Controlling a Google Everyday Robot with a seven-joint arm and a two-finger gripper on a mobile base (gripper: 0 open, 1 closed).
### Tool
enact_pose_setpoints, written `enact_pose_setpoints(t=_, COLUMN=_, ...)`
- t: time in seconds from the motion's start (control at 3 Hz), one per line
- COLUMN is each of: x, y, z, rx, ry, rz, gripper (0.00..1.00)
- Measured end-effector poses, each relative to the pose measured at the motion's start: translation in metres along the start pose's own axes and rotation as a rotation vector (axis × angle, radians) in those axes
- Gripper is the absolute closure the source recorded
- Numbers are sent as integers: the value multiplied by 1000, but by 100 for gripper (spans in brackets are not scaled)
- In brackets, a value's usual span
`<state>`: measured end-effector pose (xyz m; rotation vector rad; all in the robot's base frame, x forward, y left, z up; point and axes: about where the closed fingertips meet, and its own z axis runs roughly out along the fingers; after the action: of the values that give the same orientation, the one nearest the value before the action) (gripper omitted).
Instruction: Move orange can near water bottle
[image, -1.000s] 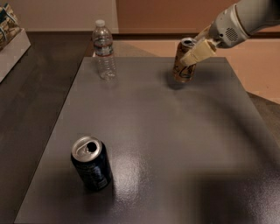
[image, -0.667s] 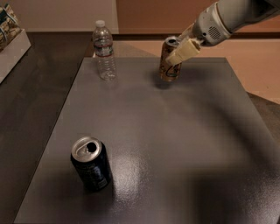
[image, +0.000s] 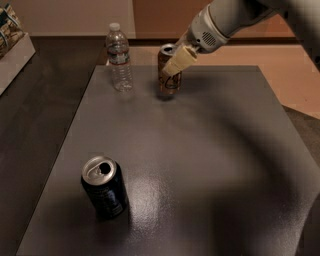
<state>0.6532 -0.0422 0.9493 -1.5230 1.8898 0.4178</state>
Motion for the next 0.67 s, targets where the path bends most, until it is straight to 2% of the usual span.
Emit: enact_pose_setpoints(t=0.67, x=-16, y=0, z=44, rx=6, ry=62, rz=76, gripper=100)
